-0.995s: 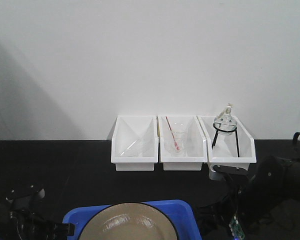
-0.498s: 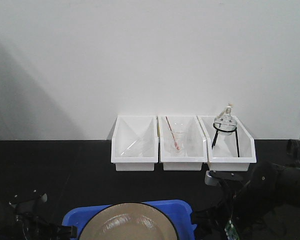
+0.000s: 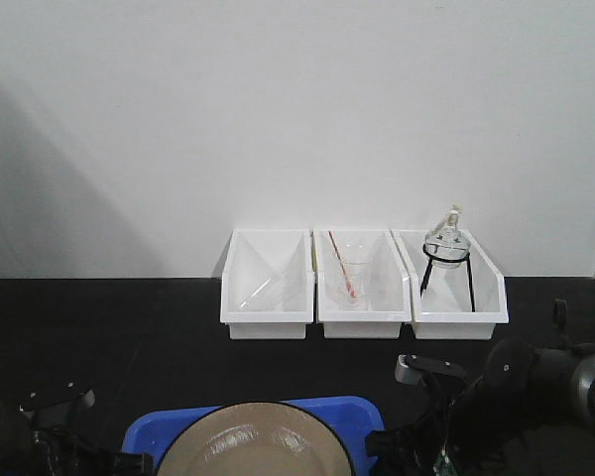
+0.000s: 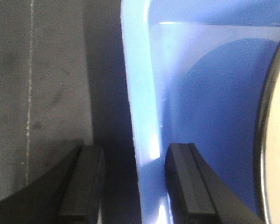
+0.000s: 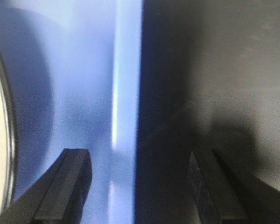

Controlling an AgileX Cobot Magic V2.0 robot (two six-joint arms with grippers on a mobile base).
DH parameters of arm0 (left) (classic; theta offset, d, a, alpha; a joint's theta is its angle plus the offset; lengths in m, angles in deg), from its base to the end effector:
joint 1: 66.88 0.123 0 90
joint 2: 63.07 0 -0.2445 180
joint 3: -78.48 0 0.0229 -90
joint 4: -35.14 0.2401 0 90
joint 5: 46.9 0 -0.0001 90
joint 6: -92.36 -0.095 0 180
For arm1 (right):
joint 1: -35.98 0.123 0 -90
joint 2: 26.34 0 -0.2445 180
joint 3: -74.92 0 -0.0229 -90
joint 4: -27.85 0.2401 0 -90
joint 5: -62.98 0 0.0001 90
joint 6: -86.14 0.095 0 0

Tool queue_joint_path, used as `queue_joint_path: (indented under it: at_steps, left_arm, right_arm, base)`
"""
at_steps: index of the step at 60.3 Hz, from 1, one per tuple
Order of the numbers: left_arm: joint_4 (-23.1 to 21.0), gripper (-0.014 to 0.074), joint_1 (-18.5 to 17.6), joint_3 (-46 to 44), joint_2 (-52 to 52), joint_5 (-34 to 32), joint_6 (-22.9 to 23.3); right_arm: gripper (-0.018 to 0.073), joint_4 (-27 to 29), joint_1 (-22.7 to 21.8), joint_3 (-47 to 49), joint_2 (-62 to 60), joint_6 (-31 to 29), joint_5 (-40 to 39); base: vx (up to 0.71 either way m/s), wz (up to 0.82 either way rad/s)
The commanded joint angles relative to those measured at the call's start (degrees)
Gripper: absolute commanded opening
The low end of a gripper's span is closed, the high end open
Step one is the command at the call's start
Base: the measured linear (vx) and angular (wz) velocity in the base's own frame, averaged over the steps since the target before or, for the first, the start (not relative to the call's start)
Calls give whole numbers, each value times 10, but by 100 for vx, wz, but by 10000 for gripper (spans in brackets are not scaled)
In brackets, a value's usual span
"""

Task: Place disk in tray to left cabinet
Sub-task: 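Move both grippers to the tray's side rims and grip them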

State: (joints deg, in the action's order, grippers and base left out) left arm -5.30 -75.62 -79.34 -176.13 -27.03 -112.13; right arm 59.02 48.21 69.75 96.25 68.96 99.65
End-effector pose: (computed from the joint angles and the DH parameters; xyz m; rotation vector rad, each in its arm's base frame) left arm 0.3195 -0.0704 0.1128 -0.0493 2.6516 -0.4283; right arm 0.3514 0.1063 0.1150 -0.1641 2.8100 0.5273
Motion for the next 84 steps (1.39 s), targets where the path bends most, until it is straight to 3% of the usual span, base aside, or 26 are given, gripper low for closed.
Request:
queue_joint_path:
  at_steps: [1,23,37,46,61,70,84]
  left_arm:
    - [-7,434,-3,-13,22,-14,0]
    - [-7,433,-3,-13,-2,13,0]
    - [-40,407,-3,-13,-7,27,0]
    - [-53,295,-3,-13,-6,56,0]
    - [-54,-10,-3,-36,-6,136,0]
    - [-54,-7,-3,-90,-5,192,1]
    - [-47,-2,-1,-170,-5,281,109]
  right_arm:
    - [495,41,-1,18,-16,-31,-16]
    - [470,44,-1,18,-4,-35,-16]
    - [362,44,-1,18,-4,-28,1]
    - [239,50,-2,18,-4,-21,15]
    - [19,86,-3,18,-11,-20,29]
    - [-11,114,-3,18,-22,-19,39]
    - [-5,115,-3,18,-72,34,51]
  base:
    - [0,0]
    - [0,0]
    - [0,0]
    - [0,0]
    - [0,0]
    - [0,0]
    - [0,0]
